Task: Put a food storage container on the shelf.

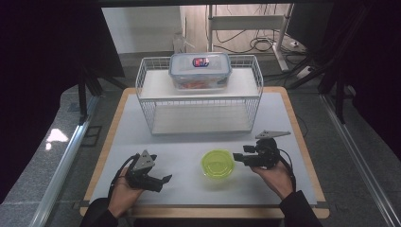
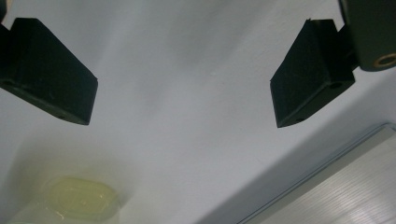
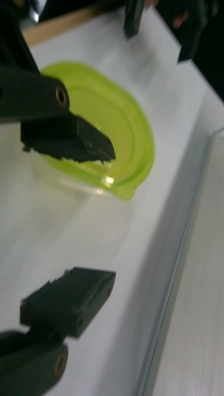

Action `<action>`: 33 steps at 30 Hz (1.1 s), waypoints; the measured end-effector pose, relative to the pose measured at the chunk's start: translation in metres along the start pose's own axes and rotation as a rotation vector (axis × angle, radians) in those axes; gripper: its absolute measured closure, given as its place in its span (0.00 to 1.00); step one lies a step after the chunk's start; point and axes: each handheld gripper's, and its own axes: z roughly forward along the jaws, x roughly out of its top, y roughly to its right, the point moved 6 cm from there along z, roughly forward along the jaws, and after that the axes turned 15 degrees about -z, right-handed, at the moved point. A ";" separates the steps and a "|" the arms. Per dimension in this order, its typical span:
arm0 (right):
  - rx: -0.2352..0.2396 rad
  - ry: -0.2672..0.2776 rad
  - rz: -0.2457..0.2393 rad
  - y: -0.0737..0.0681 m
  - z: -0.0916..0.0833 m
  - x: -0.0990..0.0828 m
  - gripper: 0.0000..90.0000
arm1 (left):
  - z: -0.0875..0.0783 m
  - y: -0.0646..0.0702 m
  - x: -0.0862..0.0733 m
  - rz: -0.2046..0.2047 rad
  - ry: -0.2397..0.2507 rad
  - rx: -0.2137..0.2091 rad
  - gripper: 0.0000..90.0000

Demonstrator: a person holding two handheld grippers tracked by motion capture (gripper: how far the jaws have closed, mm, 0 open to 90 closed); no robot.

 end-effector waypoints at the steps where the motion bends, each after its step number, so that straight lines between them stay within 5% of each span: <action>1: 0.010 -0.003 0.011 0.000 0.001 0.001 0.46 | 0.000 0.000 0.000 0.000 -0.001 0.000 0.08; 13: 0.090 -0.069 0.060 -0.007 0.028 0.001 0.68 | 0.001 0.000 0.000 0.005 -0.004 0.000 0.08; 18: 0.124 -0.077 0.130 -0.006 0.032 -0.001 0.82 | 0.001 0.000 0.000 0.005 -0.004 0.000 0.08; 23: 0.164 -0.069 0.204 -0.005 0.034 -0.002 0.84 | 0.001 0.001 -0.001 0.007 -0.008 0.000 0.08; 33: 0.194 -0.069 0.221 -0.009 0.036 0.000 0.90 | 0.001 0.001 -0.001 0.009 -0.006 0.003 0.08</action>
